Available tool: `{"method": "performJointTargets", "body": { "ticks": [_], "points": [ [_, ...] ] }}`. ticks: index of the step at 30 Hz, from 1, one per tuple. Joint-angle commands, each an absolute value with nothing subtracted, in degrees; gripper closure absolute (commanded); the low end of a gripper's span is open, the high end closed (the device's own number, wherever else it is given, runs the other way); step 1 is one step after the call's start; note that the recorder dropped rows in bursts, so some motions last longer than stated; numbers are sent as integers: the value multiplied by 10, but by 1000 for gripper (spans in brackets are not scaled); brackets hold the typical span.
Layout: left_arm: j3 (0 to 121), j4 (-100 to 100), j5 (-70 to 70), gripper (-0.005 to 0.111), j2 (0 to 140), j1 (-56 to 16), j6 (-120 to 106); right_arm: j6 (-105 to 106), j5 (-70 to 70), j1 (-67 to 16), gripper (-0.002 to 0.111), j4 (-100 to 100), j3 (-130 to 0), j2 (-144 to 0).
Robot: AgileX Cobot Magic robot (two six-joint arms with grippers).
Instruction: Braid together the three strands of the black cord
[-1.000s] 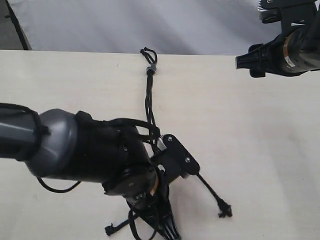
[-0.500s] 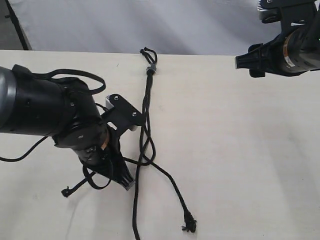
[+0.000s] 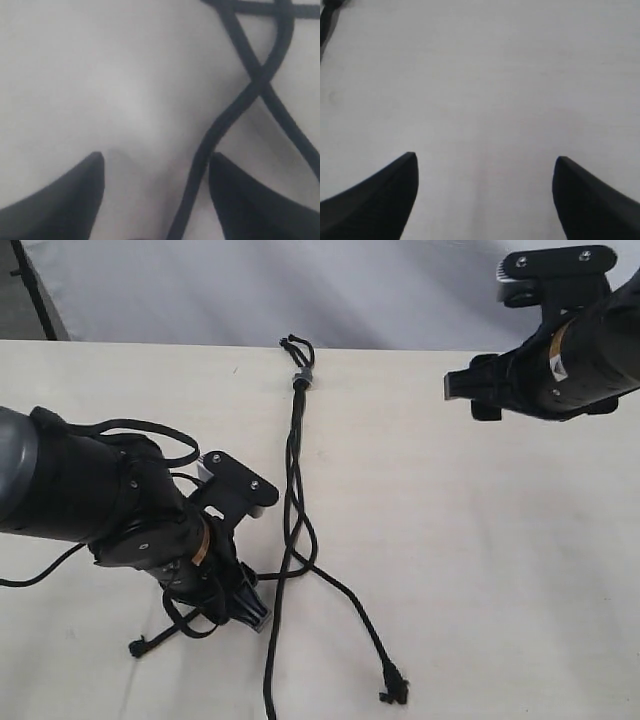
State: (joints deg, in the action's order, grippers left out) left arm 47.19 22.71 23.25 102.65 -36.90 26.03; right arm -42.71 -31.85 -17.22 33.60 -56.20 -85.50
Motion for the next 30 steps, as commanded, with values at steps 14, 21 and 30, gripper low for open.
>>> {"method": "performJointTargets", "body": {
  "ticks": [14, 21, 30],
  "points": [
    [304, 255, 148, 45, 765, -219, 331, -224, -333, -534, 38, 131, -559, -957],
    [297, 255, 151, 45, 747, -219, 339, -249, -335, -600, 38, 128, -586, -1051],
    [297, 253, 153, 45, 747, -219, 342, -248, -321, -635, 39, 128, -606, -1080]
  ]
}}
